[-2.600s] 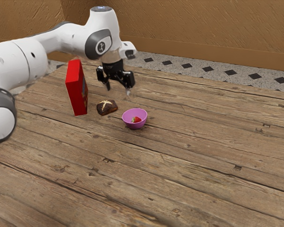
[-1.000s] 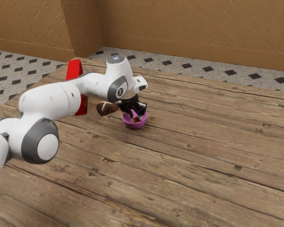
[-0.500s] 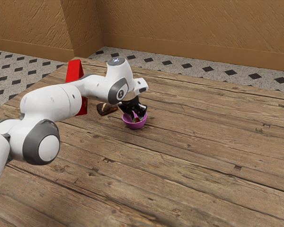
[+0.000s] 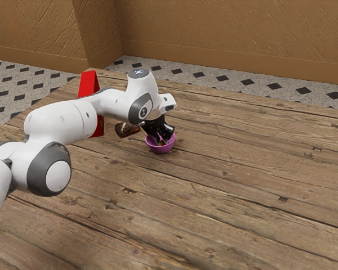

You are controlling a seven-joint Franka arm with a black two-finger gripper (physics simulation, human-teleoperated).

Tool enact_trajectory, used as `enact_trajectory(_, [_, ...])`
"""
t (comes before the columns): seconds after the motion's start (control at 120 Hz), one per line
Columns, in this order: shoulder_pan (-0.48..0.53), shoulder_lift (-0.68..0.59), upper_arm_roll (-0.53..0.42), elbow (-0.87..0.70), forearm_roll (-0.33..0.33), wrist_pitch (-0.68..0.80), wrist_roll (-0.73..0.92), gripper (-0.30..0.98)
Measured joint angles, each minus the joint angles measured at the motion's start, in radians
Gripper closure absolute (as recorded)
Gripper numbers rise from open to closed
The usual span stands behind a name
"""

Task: Take strawberry from the bowl

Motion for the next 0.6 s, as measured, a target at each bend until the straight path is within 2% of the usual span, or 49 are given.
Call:
enact_trajectory(0.367, [0.0,-0.029,-0.002,0.01,0.003,-0.097,-0.001,0.64])
enact_trajectory(0.6, [-0.01,-0.08,-0.039,0.03,0.037,-0.161,-0.002,0.66])
